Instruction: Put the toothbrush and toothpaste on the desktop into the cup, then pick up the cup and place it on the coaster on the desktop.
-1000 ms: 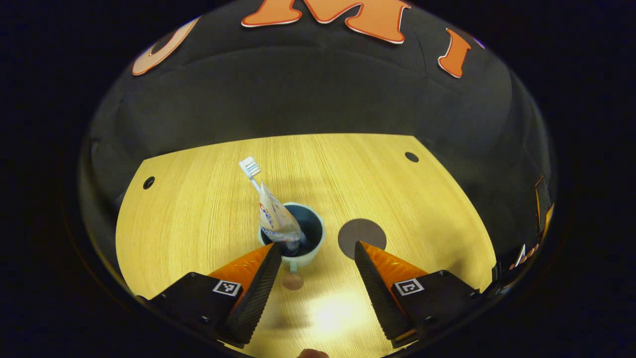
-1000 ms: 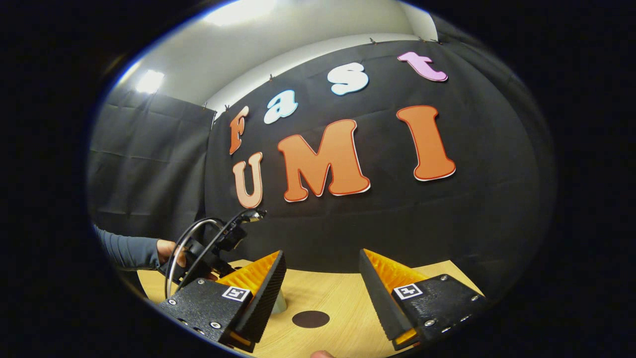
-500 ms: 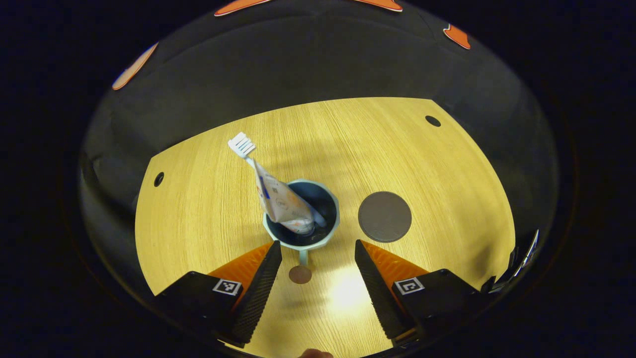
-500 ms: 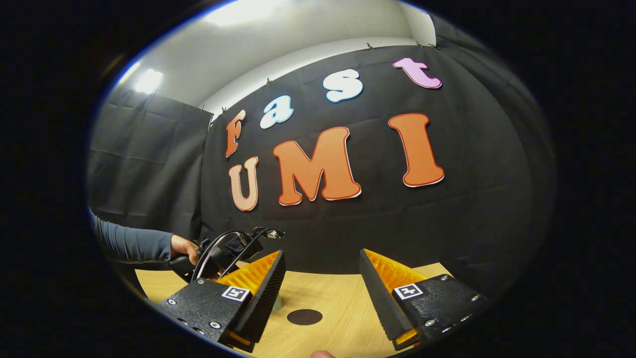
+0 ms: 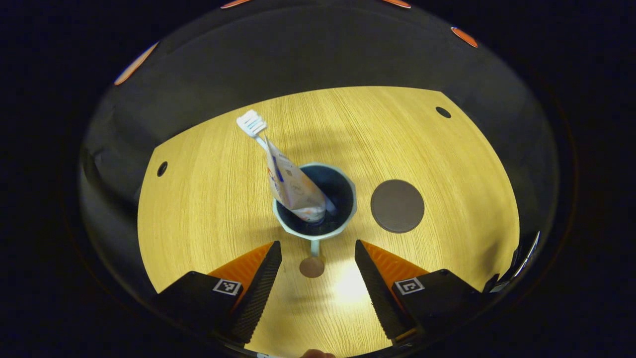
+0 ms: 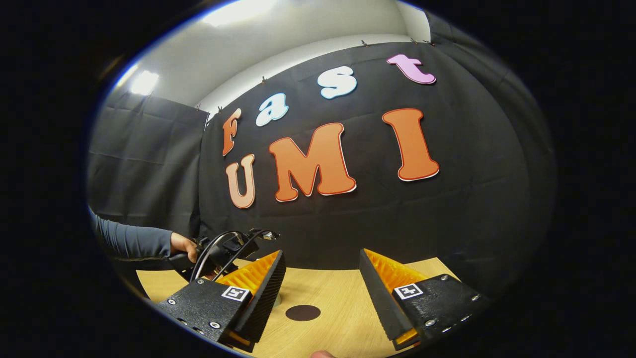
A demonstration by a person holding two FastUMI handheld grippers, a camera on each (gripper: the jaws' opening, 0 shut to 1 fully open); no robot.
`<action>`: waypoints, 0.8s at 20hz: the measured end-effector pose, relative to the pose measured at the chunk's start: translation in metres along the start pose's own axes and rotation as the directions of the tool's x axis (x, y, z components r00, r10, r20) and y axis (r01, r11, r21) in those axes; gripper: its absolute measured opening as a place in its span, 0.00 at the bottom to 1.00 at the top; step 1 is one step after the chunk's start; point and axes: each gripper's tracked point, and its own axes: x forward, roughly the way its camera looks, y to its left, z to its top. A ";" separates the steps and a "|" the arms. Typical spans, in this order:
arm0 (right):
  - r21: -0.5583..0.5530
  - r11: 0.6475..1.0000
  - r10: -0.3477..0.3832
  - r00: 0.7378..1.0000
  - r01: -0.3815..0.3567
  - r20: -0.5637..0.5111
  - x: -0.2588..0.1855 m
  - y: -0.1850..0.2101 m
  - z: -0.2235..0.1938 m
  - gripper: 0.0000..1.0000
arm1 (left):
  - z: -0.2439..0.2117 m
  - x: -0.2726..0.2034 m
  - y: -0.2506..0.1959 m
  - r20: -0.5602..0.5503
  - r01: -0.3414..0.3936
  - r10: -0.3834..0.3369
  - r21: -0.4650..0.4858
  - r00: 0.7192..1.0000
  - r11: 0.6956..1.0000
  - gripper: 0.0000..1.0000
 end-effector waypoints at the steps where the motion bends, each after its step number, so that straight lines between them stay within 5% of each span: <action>1: -0.006 1.000 -0.001 1.000 0.001 0.000 -0.002 -0.001 0.001 0.90 | 0.001 0.000 0.000 -0.007 -0.003 0.003 0.002 1.000 1.000 0.96; 7: -0.018 1.000 -0.022 1.000 0.022 -0.017 -0.005 -0.010 -0.002 0.90 | -0.001 0.013 -0.006 -0.070 0.038 -0.036 0.017 0.997 0.999 0.96; 9: -0.016 1.000 -0.023 1.000 0.022 -0.020 -0.008 -0.010 -0.004 0.90 | -0.002 0.017 -0.005 -0.089 0.037 -0.036 0.008 0.995 0.999 0.87; 15: 0.001 0.999 -0.032 0.999 0.032 -0.037 -0.010 -0.011 -0.010 0.90 | 0.010 0.027 -0.006 -0.102 0.014 -0.017 -0.023 0.995 1.000 0.35; 16: 0.000 0.999 -0.033 0.999 0.033 -0.040 -0.011 -0.011 -0.010 0.90 | 0.015 0.029 -0.006 -0.098 0.013 -0.015 -0.026 0.995 1.000 0.35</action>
